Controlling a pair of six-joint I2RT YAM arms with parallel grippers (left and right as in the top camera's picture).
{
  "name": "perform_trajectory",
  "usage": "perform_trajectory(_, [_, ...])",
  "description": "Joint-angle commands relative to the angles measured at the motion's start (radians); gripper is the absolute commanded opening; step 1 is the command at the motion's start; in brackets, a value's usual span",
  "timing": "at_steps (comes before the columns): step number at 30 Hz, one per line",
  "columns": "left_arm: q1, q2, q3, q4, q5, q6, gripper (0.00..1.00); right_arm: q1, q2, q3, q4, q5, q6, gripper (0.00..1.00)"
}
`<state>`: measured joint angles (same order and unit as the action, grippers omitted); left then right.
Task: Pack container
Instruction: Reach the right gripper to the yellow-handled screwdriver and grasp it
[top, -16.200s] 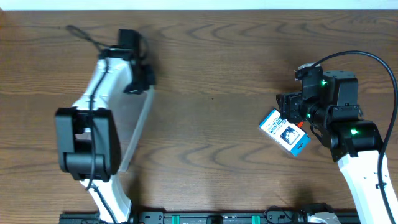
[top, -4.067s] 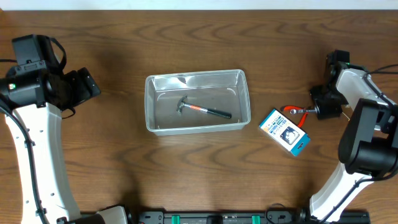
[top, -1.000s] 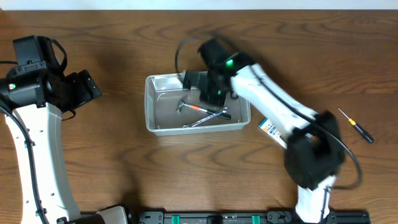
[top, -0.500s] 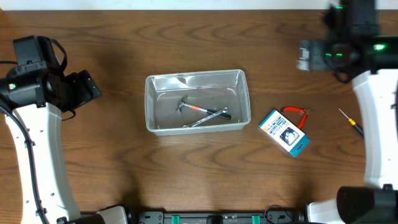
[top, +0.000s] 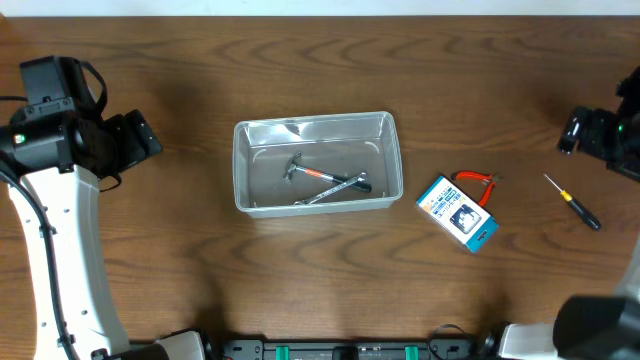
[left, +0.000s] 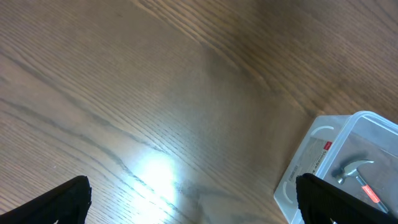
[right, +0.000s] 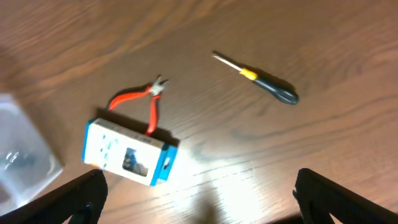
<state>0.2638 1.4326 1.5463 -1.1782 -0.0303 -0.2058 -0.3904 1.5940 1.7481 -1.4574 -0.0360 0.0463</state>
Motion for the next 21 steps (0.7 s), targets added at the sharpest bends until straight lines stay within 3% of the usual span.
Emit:
perform_trajectory(1, [-0.001, 0.005, 0.008, -0.003, -0.004, -0.002, 0.98, 0.004, -0.139, -0.073, 0.007, -0.13, -0.114, 0.99])
perform_trajectory(7, [-0.001, 0.005, 0.008, -0.003, -0.004, -0.002, 0.98, 0.005, -0.384, -0.37, 0.109, -0.338, -0.286, 0.99])
perform_trajectory(10, [-0.001, 0.005, 0.008, -0.003, -0.004, -0.015, 0.98, 0.005, -0.418, -0.46, 0.131, -0.356, -0.363, 0.99])
perform_trajectory(16, [-0.001, 0.005, 0.008, -0.003, -0.004, -0.017, 0.98, 0.005, -0.297, -0.482, 0.178, -0.22, -0.533, 0.99])
perform_trajectory(21, [-0.001, 0.005, 0.008, -0.002, -0.004, -0.017, 0.98, 0.005, -0.158, -0.467, 0.256, -0.109, -0.818, 0.99])
